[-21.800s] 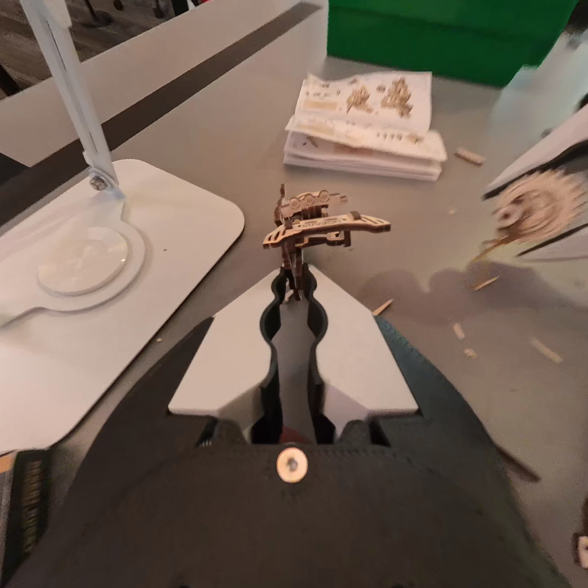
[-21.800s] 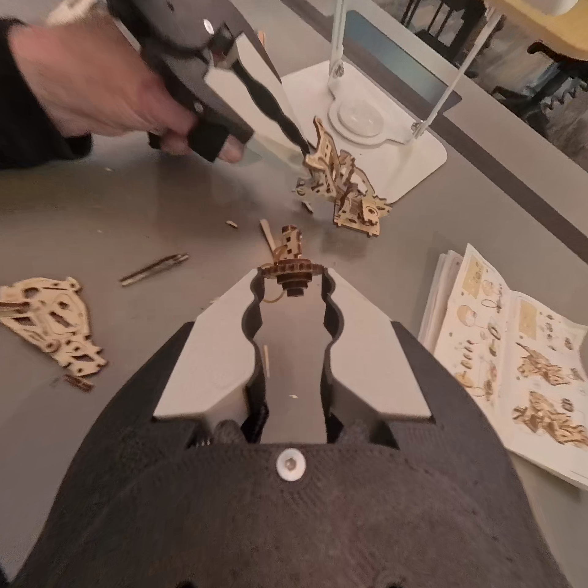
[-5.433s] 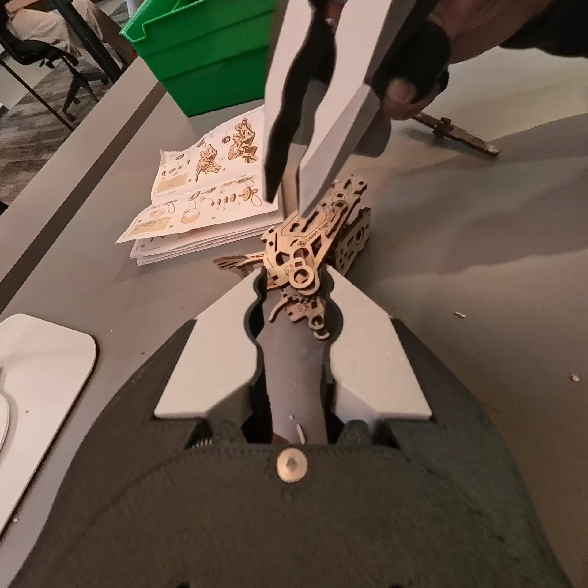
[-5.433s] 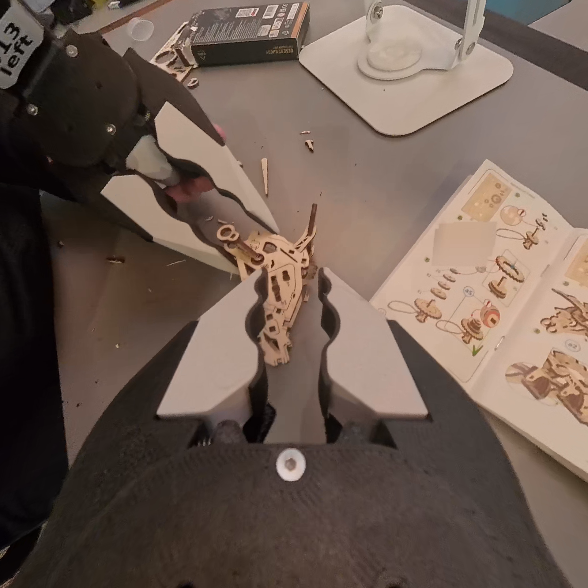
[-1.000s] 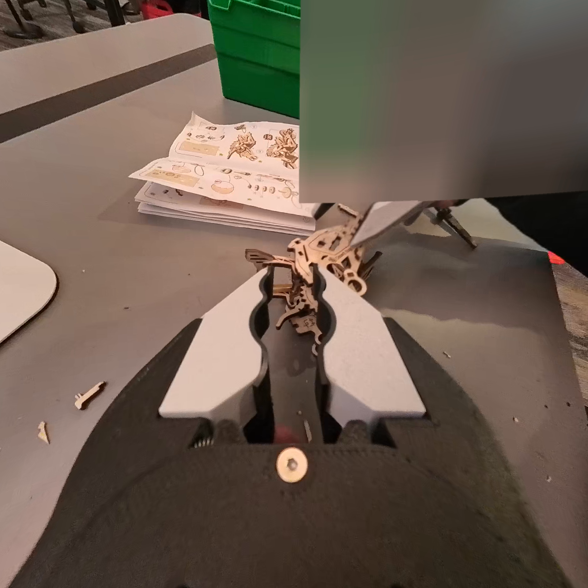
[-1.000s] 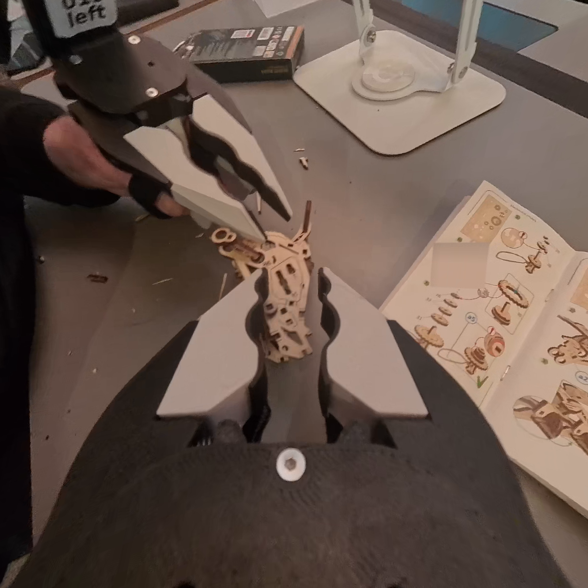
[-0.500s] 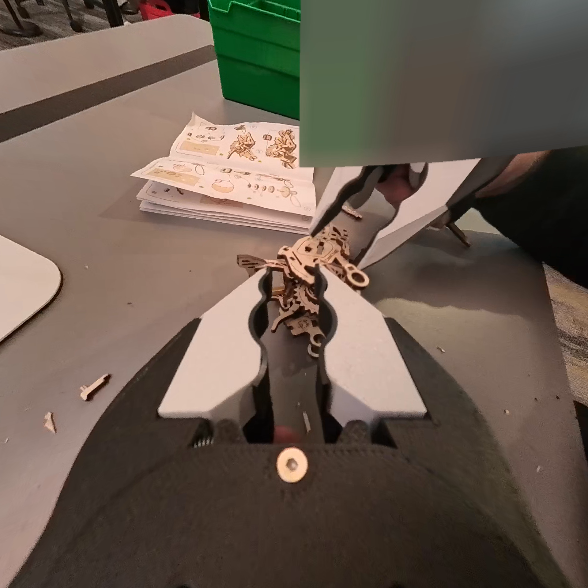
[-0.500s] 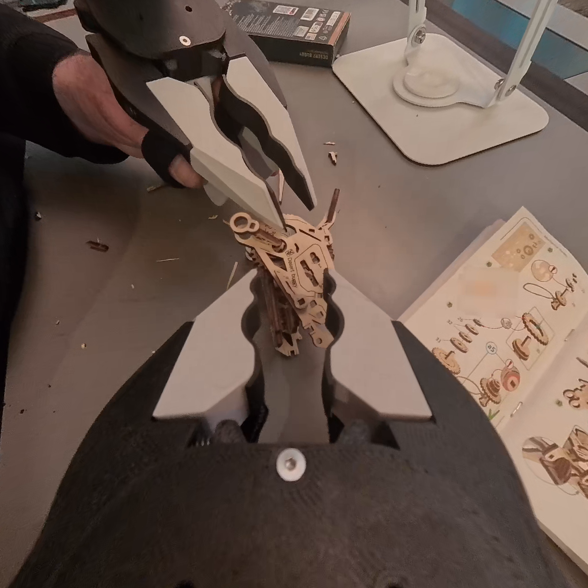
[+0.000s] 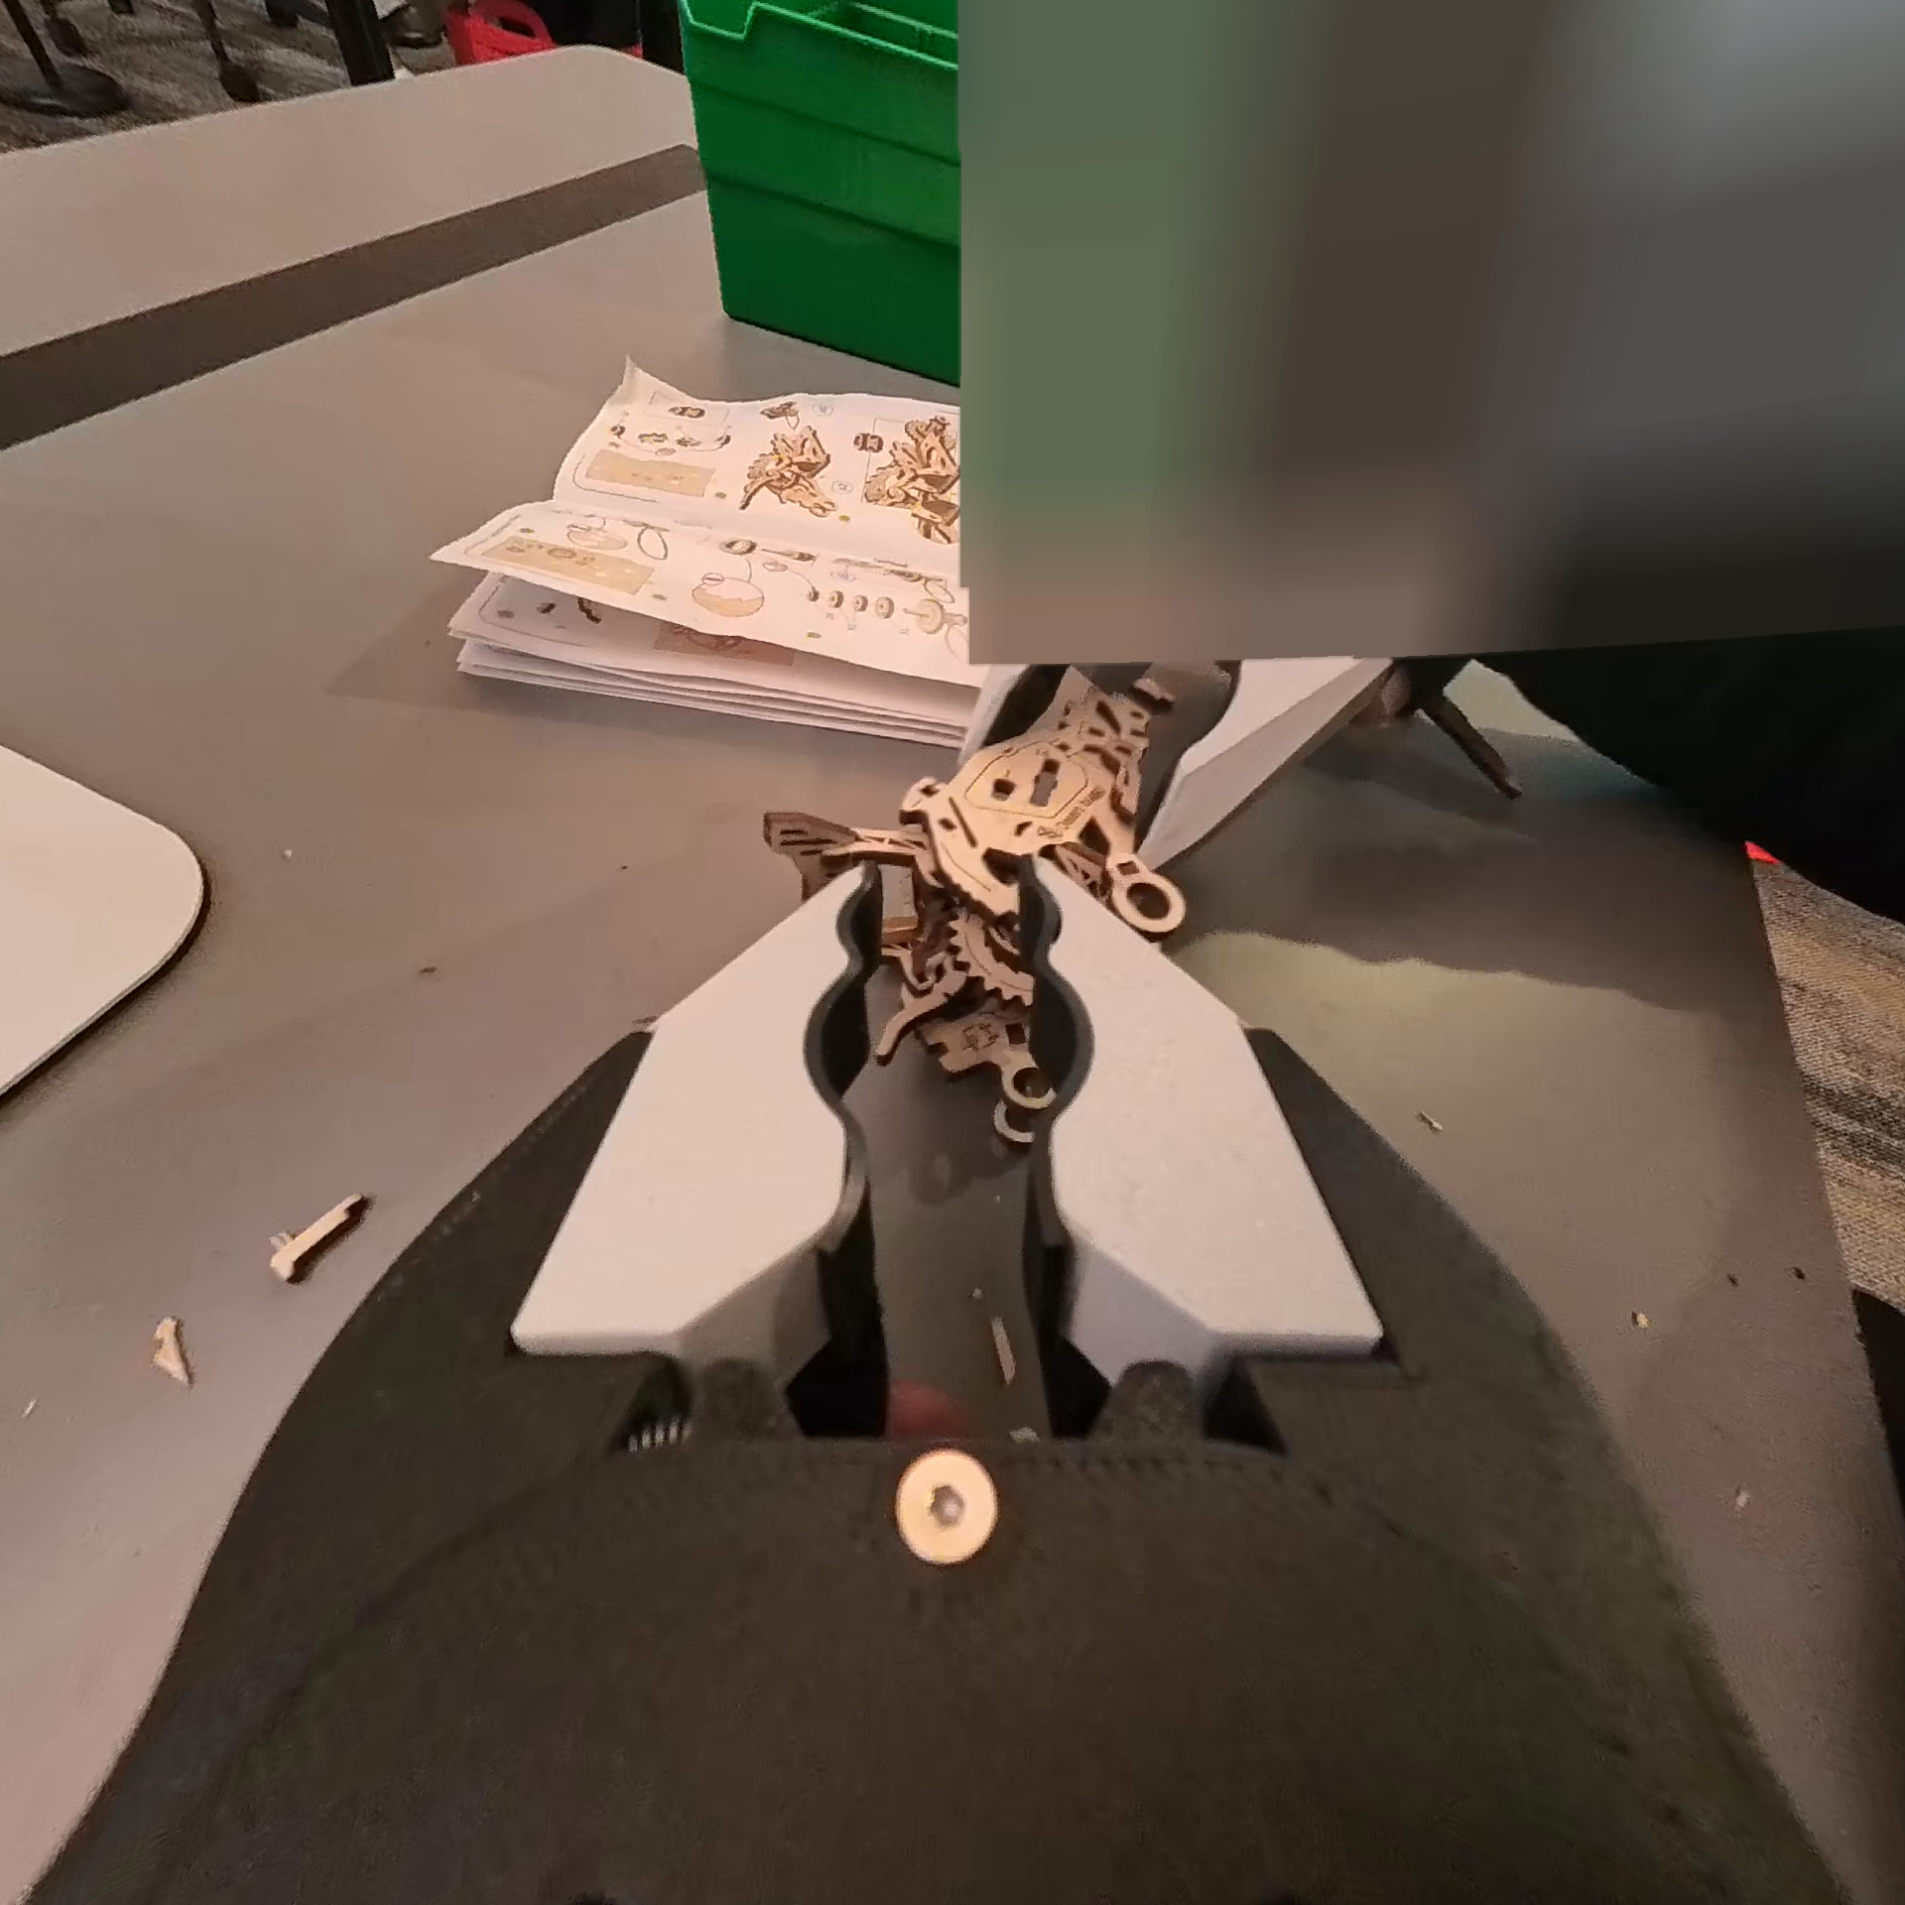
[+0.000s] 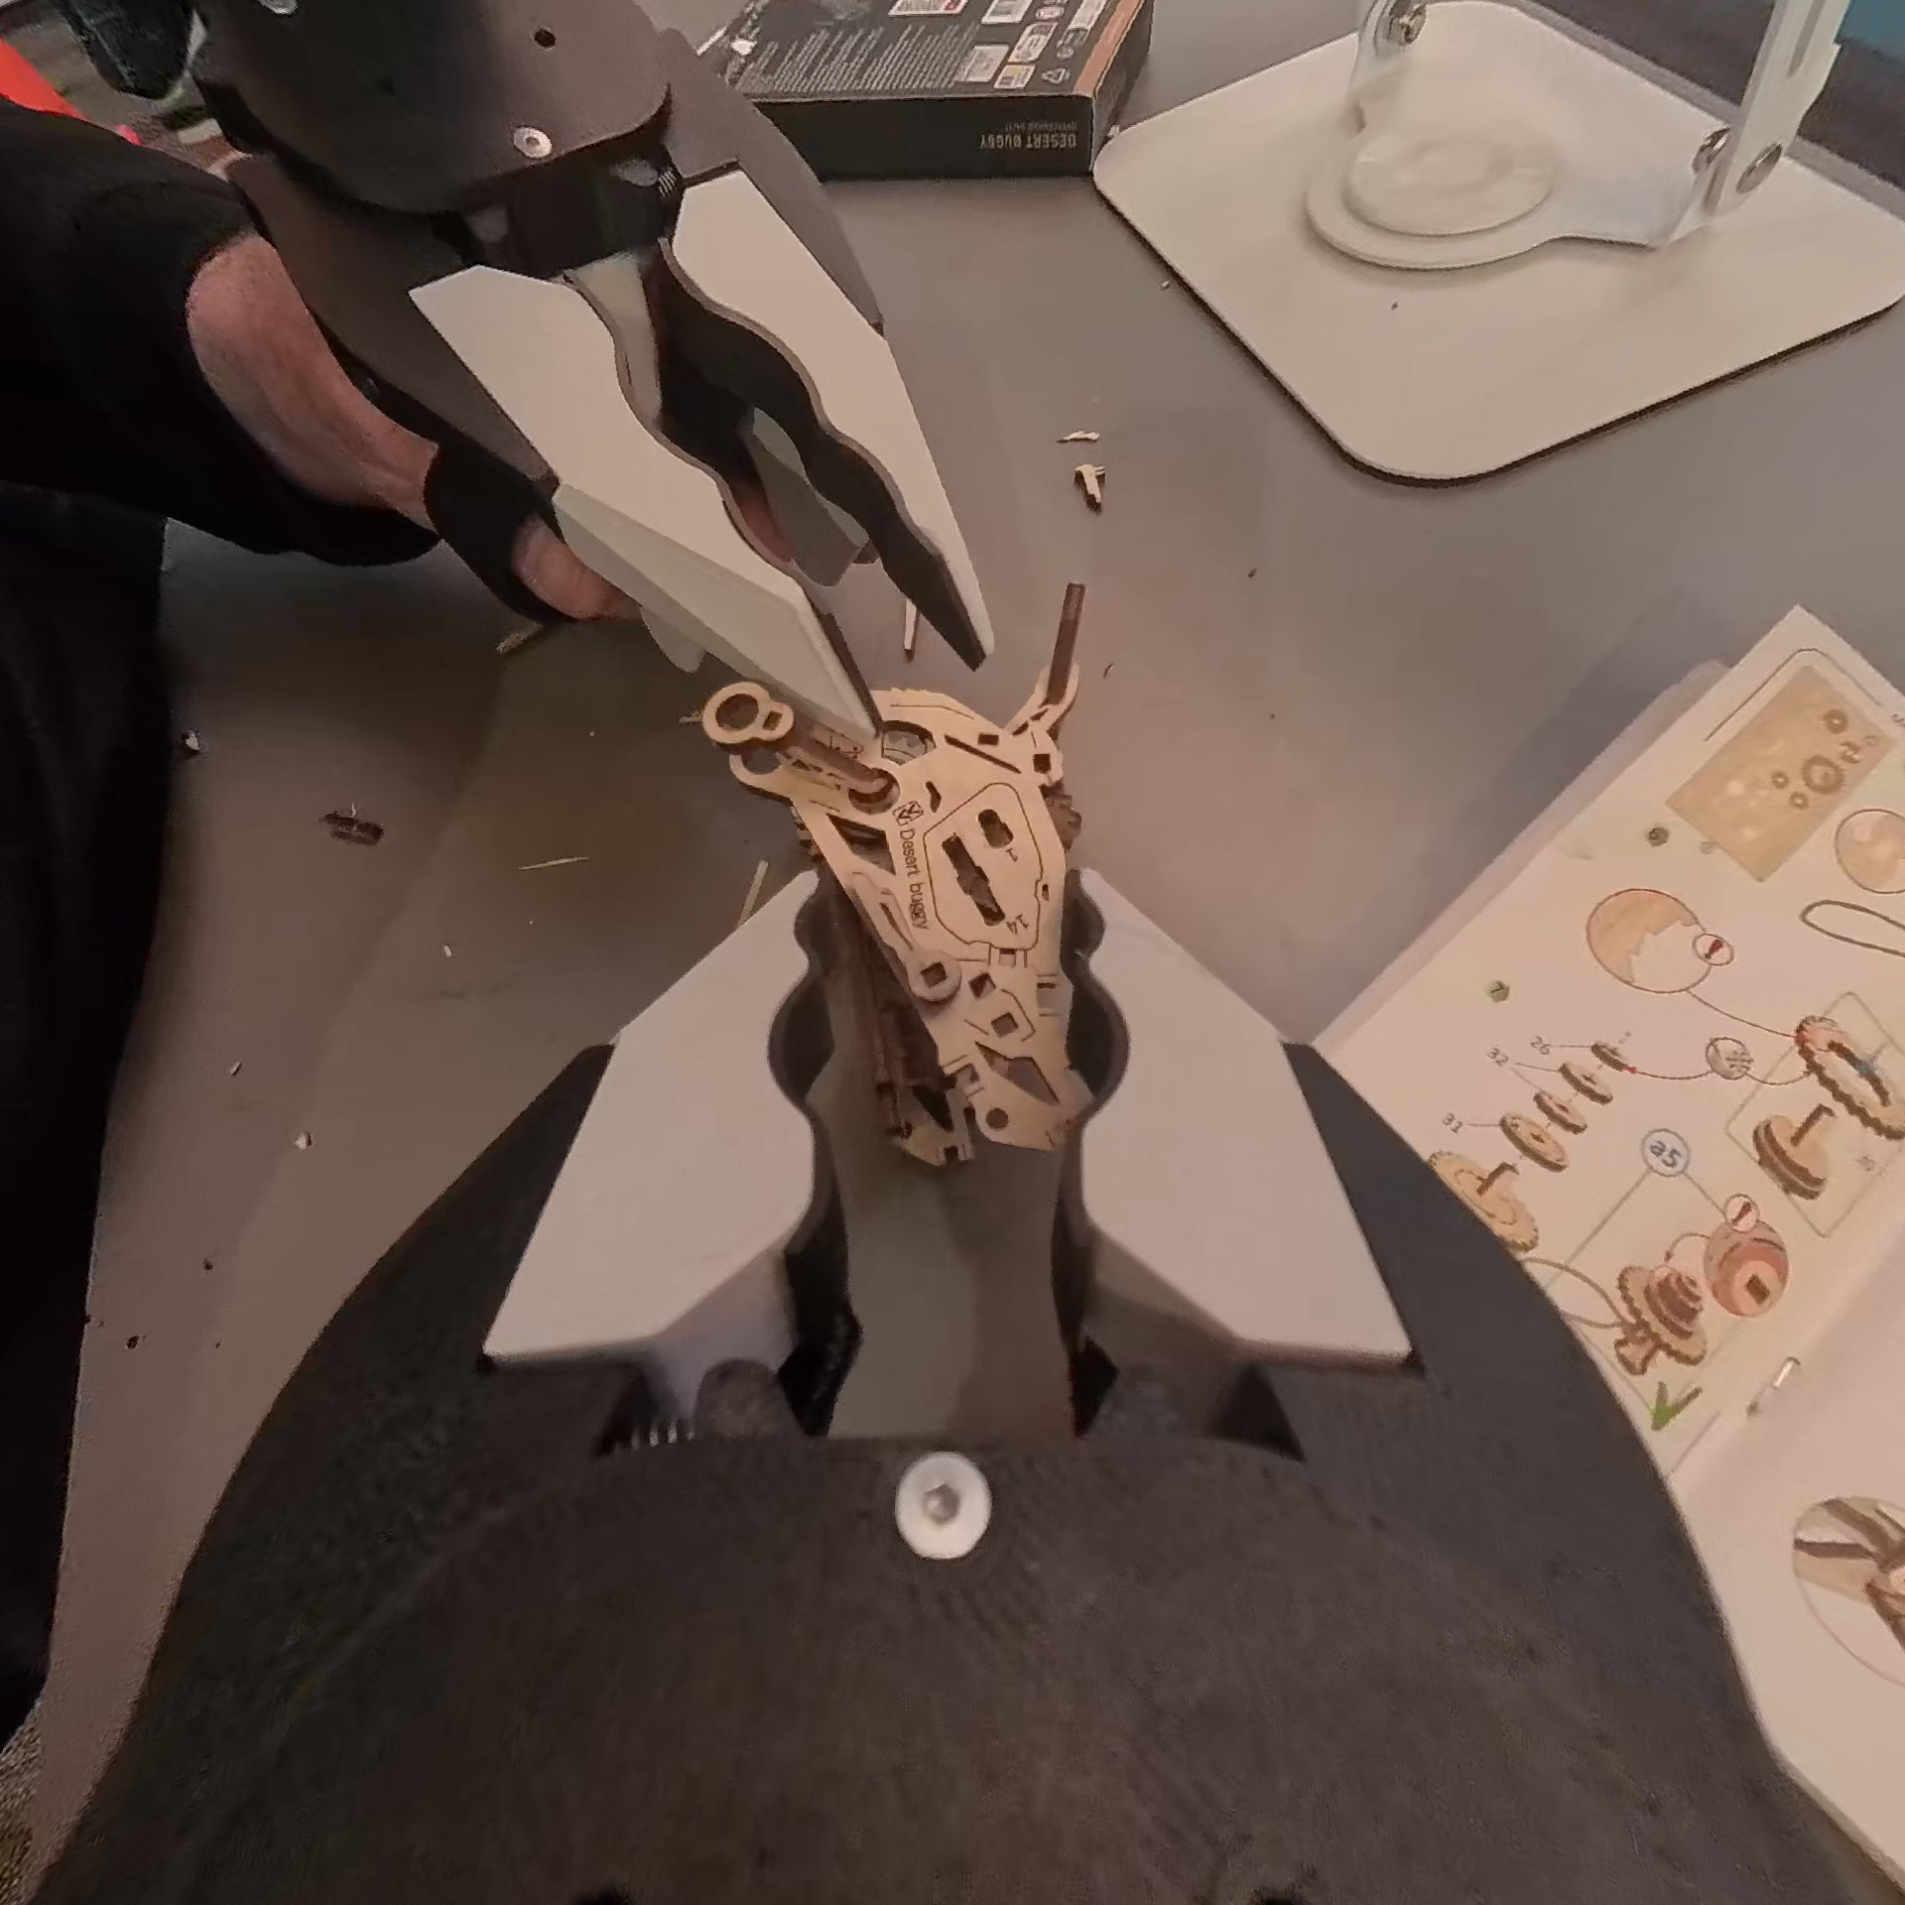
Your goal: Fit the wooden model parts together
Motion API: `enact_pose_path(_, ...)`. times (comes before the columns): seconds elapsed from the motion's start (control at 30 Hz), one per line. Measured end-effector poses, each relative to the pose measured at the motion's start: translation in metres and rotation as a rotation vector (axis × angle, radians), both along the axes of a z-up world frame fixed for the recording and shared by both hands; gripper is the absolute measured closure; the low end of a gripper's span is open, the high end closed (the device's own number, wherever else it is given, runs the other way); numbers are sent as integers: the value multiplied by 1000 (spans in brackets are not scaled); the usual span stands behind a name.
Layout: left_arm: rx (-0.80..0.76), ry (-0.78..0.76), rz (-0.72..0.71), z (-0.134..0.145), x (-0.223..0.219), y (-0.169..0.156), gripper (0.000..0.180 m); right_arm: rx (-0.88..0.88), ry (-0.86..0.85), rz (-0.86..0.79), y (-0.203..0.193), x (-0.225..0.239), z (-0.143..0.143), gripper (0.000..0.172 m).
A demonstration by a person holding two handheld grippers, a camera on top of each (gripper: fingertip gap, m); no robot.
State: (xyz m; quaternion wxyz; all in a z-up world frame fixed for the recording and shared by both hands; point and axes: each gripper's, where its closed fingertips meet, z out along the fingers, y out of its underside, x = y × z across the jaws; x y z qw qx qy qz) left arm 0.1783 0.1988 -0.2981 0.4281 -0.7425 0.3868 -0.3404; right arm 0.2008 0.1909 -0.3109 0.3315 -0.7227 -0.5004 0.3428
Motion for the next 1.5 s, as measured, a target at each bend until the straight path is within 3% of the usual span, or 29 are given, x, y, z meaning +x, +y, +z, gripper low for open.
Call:
enact_pose_path(0.33,15,4,24,3,-6,2,157,70,-23,-30,-3,-6,4,132)
enact_pose_path(1.5,15,9,44,-2,-6,10,158,76,-32,-58,2,-9,2,132)
